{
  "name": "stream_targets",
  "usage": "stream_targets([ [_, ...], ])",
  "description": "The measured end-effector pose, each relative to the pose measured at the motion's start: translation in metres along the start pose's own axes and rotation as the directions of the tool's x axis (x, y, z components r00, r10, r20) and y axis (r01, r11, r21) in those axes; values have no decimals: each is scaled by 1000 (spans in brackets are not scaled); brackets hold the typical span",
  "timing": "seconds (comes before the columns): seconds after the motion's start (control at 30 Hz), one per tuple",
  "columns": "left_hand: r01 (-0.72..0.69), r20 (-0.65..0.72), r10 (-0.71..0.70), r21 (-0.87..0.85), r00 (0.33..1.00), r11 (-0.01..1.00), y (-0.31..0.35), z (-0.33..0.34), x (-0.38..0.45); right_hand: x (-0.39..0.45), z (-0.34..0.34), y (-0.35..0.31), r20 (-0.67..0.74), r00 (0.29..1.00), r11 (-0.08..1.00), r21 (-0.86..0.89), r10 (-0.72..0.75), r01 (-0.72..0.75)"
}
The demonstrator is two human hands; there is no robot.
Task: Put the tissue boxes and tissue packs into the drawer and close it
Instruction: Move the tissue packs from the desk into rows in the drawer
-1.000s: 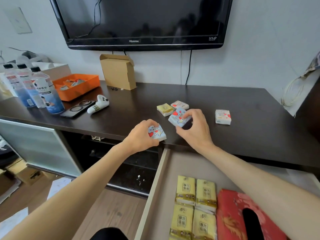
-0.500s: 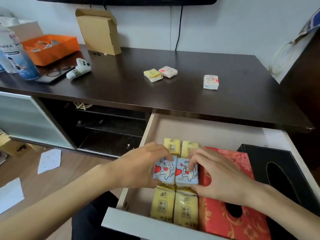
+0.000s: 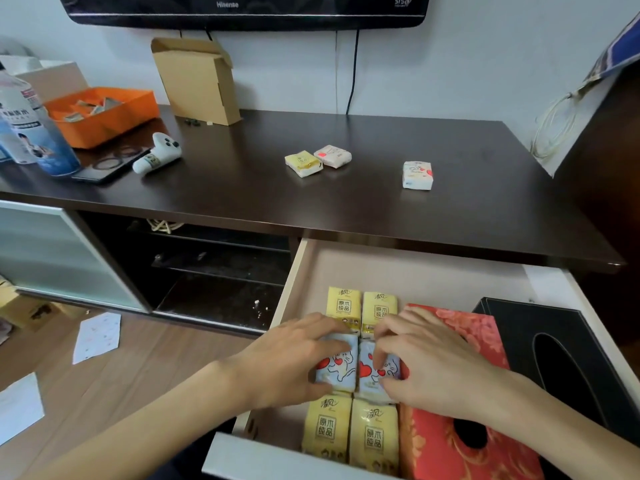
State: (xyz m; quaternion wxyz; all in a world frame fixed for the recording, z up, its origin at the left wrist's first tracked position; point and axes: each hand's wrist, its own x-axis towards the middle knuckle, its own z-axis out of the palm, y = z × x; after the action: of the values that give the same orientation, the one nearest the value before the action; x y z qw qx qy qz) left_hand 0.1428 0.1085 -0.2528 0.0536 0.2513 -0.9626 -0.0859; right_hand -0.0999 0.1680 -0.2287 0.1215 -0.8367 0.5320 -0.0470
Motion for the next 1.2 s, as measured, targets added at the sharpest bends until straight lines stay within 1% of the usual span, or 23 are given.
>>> stream_targets([
  [0.07,8,-25,-9,-15,1000,1000,2,-4,0,4,-12,2,-69,998,997,72,7,-2],
  [0.13,41,-81,-47,-67,996,997,2,-14,2,15,-29,12,-182,983,982,189,38,-3],
  [0.2,78,-140,-91,-101,986,992,-5,-30,9,33,-50,28,-302,951,953,301,58,38],
  [0.23,101,-160,-119,-116,980,988,-10,-39,14,44,-60,39,-365,929,942,330,65,64],
  [0.3,141,-207,-173,-158,963,977,-26,-58,30,72,-77,64,-467,877,940,336,111,60],
  [0.37,190,-272,-245,-215,930,958,-47,-75,49,100,-87,96,-521,834,958,284,181,-31],
  [0.43,269,-309,-345,-265,886,926,-71,-90,72,125,-91,128,-523,804,954,238,284,-182],
  [0.5,355,-305,-438,-292,845,888,-96,-102,94,143,-92,154,-521,766,926,226,376,-302],
  [0.57,424,-316,-503,-289,804,858,-120,-110,116,156,-89,172,-528,737,906,249,423,-342],
  [0.63,457,-325,-524,-264,787,849,-139,-115,141,165,-84,183,-498,728,881,296,471,-369],
  [0.77,500,-245,-530,-178,812,848,-164,-119,197,170,-78,192,-465,729,863,322,503,-389],
  [0.87,551,-191,-558,-94,808,829,-177,-119,231,172,-77,192,-482,718,865,282,502,-415],
  [0.97,594,-148,-583,44,799,803,-178,-113,248,172,-75,190,-511,699,865,261,500,-429],
  [1.0,595,-160,-578,93,800,798,-176,-109,252,172,-74,190,-521,695,868,255,494,-426],
  [1.07,571,-236,-529,172,815,803,-169,-101,255,171,-74,189,-527,701,876,243,480,-417],
  [1.13,512,-314,-445,174,838,841,-162,-95,252,171,-74,188,-518,714,881,243,471,-406],
  [1.2,450,-331,-381,161,863,879,-157,-91,245,170,-75,186,-503,720,878,278,478,-390],
])
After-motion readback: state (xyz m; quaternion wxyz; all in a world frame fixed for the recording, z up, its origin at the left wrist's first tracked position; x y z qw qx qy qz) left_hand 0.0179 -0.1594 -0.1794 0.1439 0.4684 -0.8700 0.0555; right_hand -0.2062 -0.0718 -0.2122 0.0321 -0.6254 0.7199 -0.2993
